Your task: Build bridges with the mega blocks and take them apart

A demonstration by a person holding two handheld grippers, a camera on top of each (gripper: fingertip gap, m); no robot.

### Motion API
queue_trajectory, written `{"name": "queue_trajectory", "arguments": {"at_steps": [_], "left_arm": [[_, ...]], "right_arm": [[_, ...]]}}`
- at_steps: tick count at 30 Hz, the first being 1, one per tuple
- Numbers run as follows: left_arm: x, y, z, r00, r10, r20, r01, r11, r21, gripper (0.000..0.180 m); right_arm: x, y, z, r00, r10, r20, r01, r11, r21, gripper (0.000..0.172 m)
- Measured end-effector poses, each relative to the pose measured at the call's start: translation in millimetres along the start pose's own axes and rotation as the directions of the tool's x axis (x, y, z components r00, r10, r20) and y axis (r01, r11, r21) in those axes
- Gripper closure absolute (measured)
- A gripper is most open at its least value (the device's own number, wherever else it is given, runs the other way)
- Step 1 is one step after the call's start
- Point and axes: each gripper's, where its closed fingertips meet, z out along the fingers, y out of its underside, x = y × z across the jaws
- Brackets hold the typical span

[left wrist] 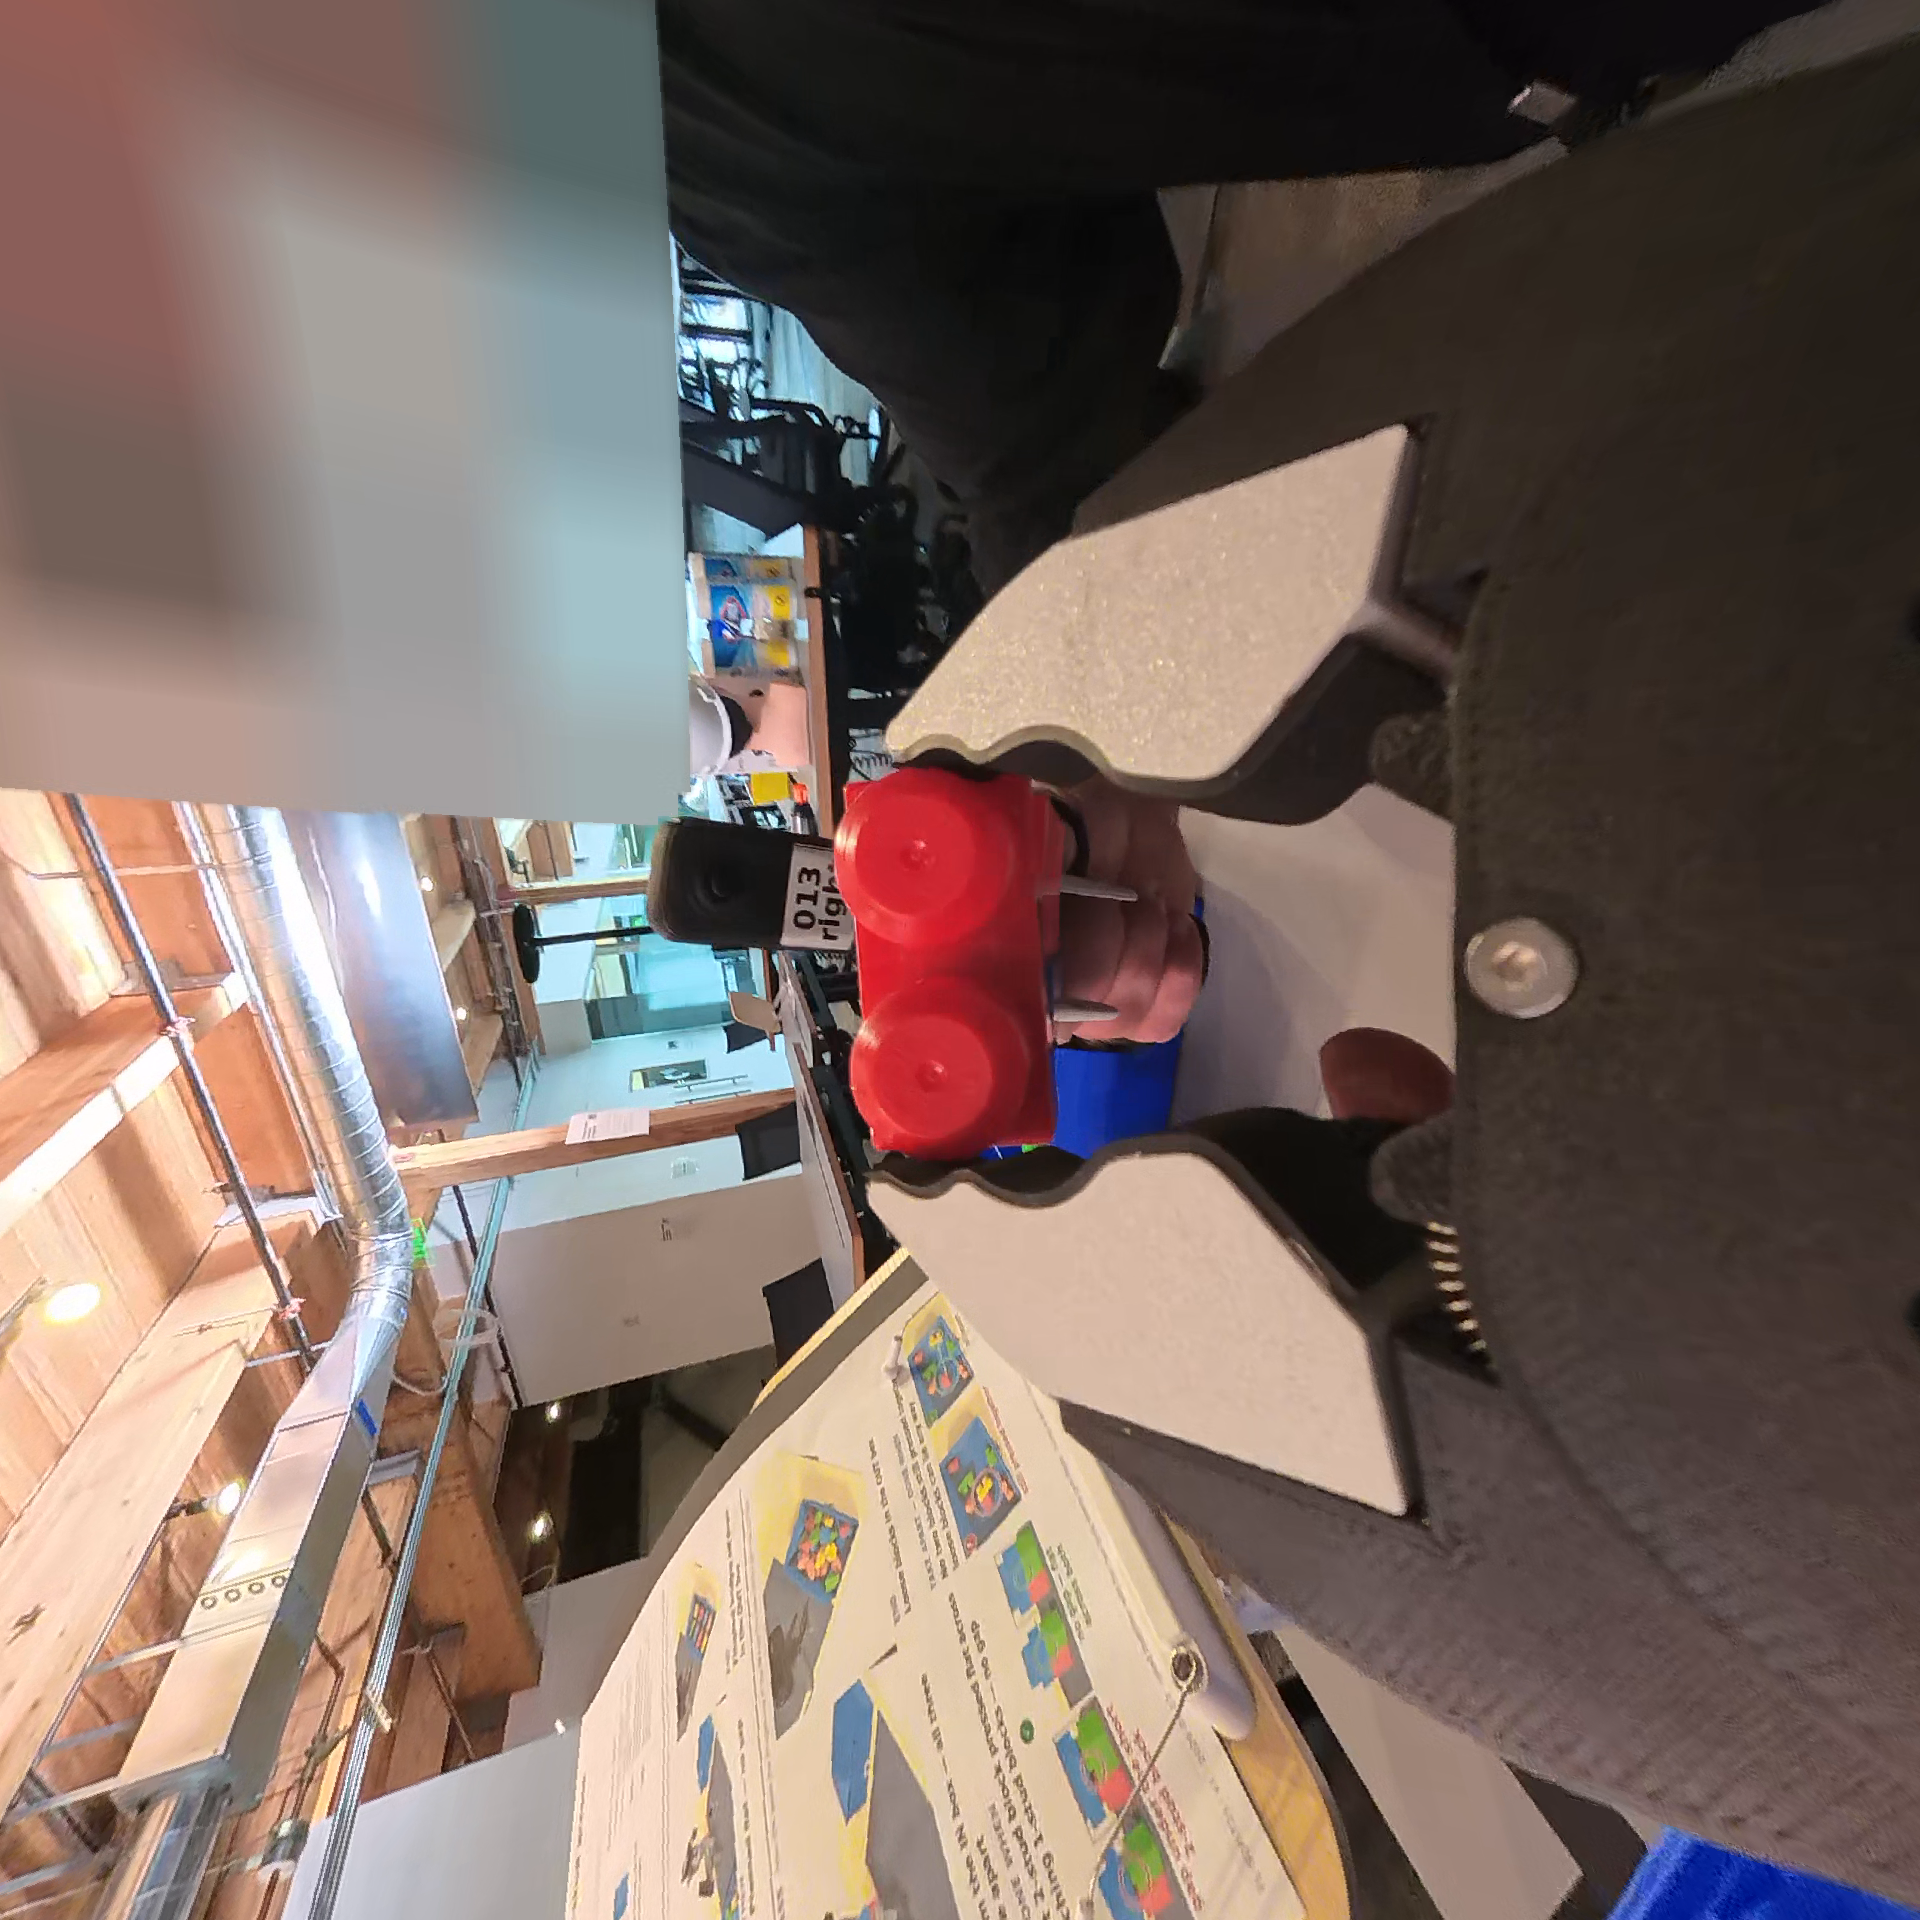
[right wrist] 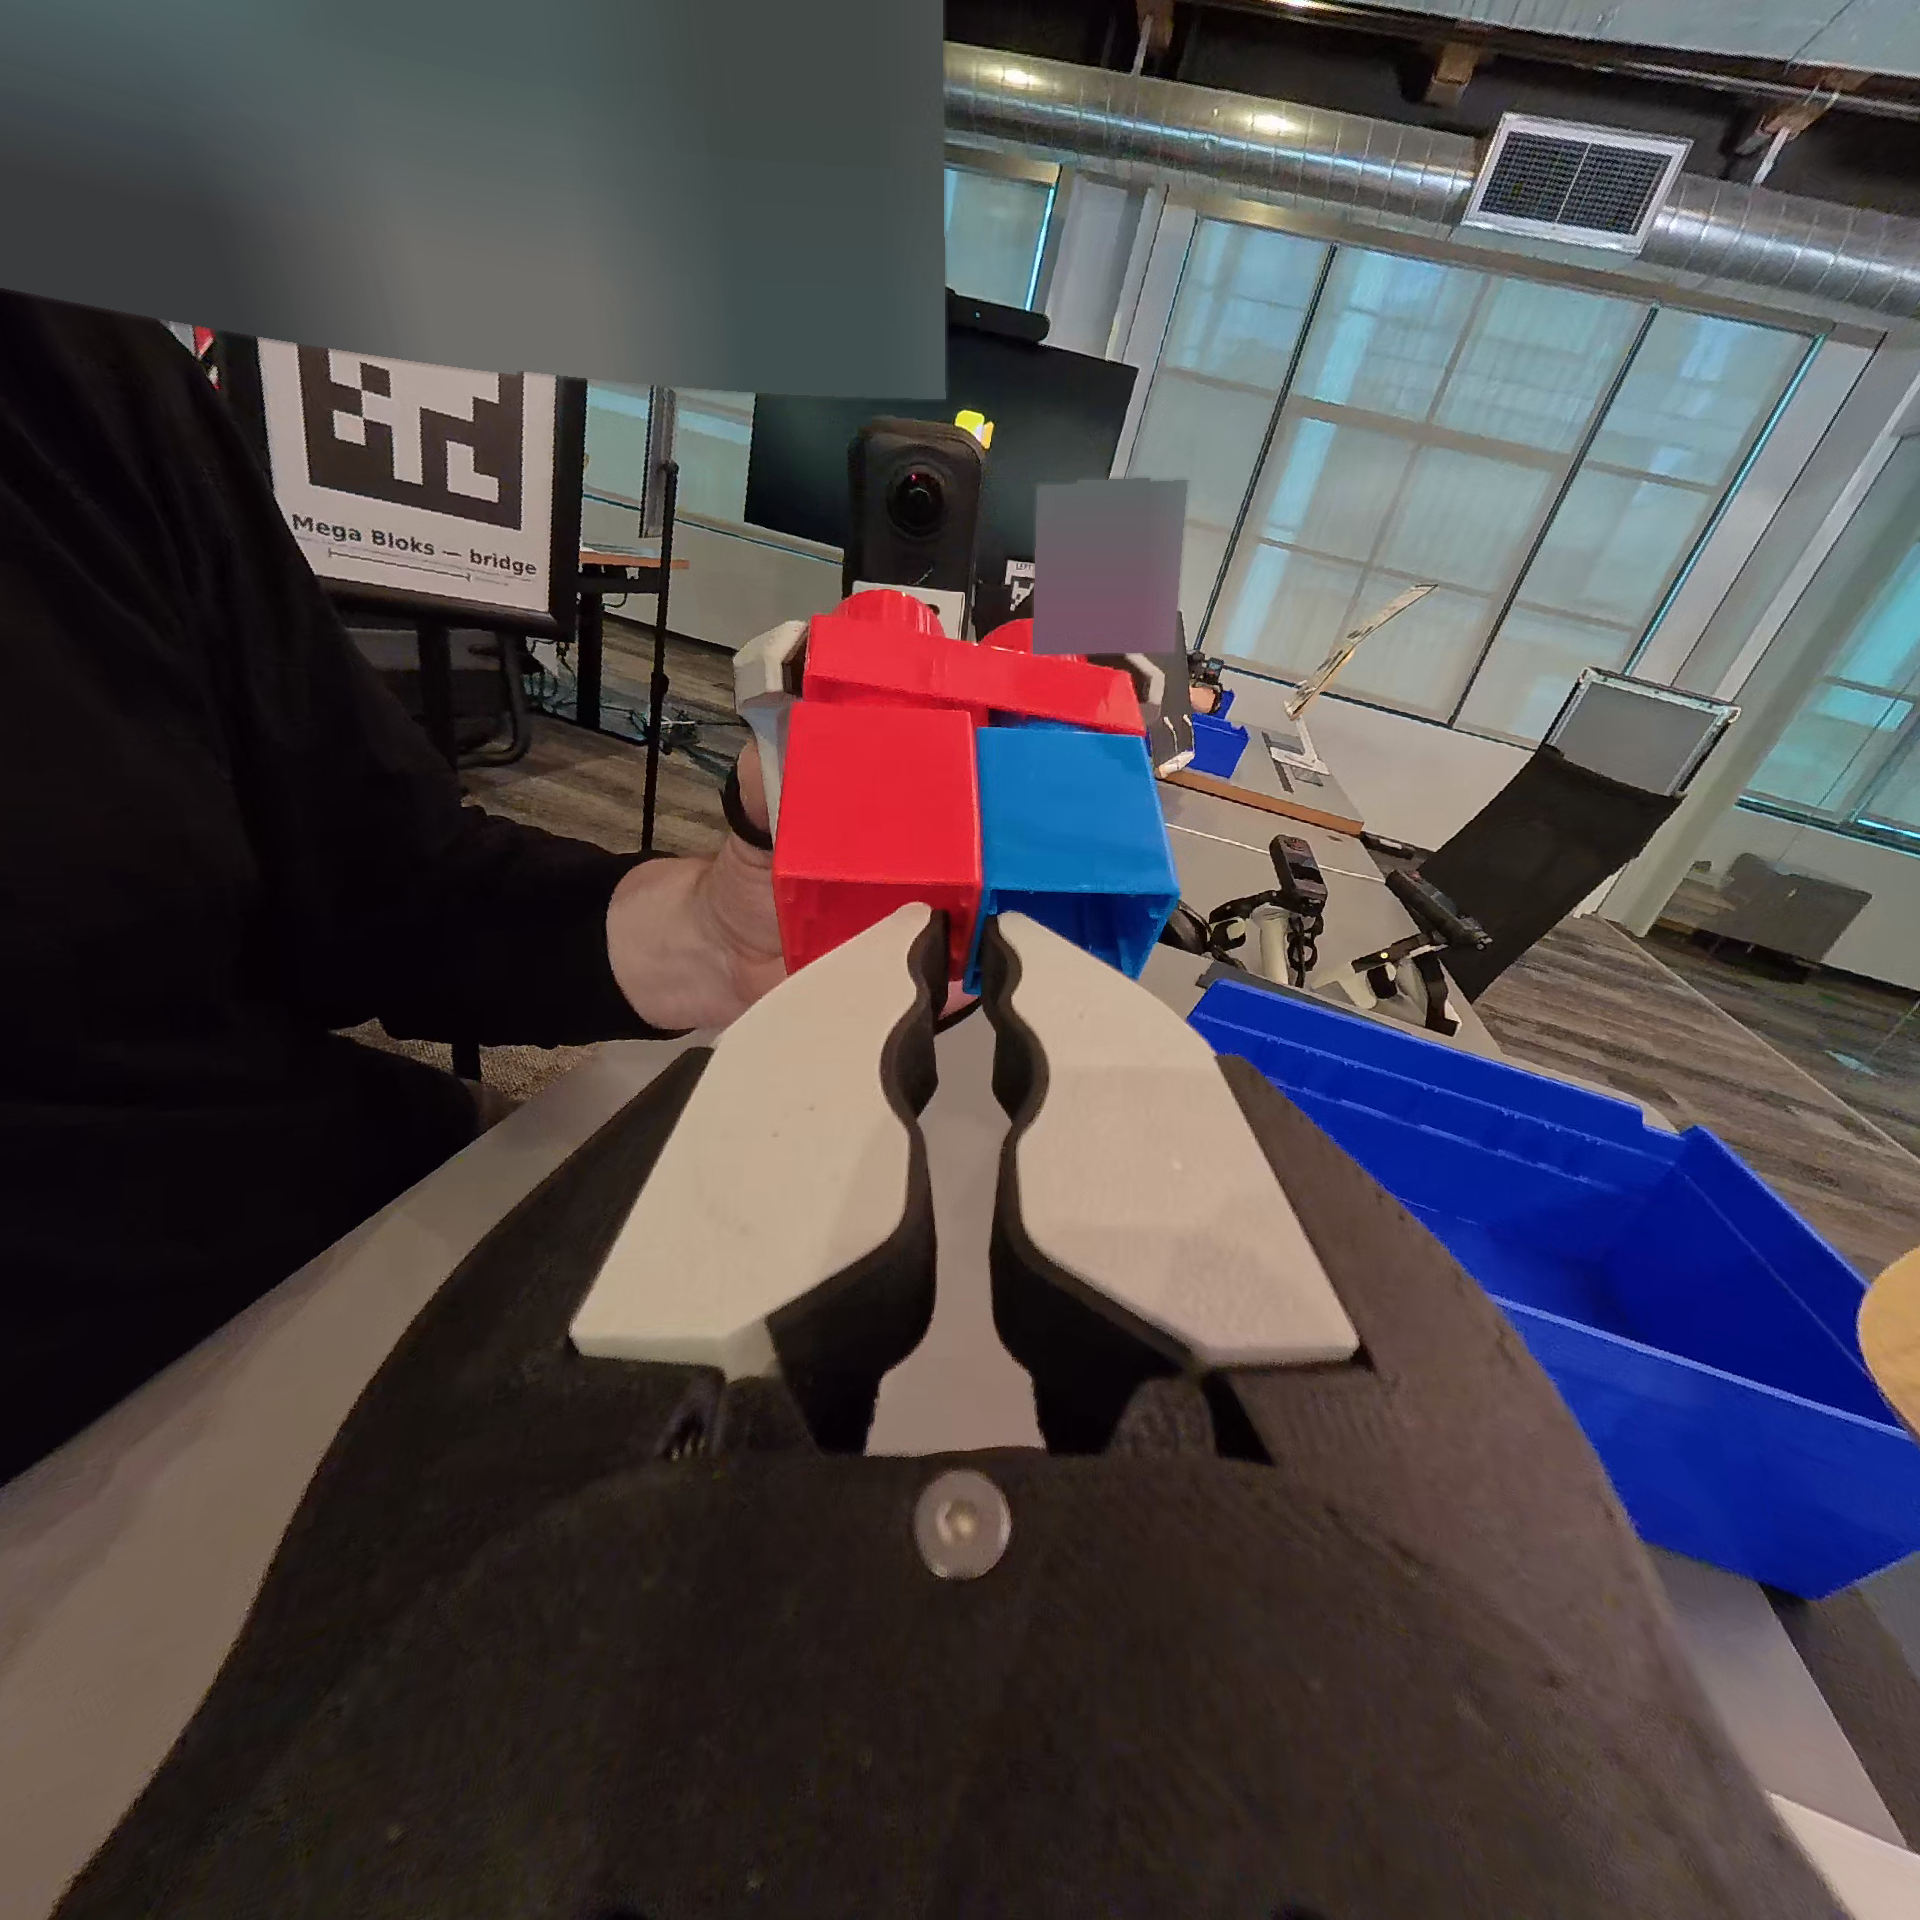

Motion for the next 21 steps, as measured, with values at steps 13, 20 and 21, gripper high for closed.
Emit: {"name": "queue_trajectory", "arguments": {"at_steps": [13,20,21], "left_arm": [[4.1,3.4,-1.9,0.999,0.029,-0.012,-0.030,0.999,-0.029,0.110],[7.4,8.0,-2.7,0.999,0.046,-0.013,-0.046,0.998,-0.047,0.110],[5.7,9.6,-2.4,0.999,0.045,-0.003,-0.045,0.998,-0.048,0.111]], "right_arm": [[-4.2,2.1,1.2,0.999,0.012,0.039,-0.010,0.999,-0.053,0.167],[-5.6,7.1,1.8,0.997,0.042,0.071,-0.035,0.995,-0.095,0.167],[-4.7,9.4,2.0,0.996,0.050,0.072,-0.043,0.994,-0.104,0.167]]}}
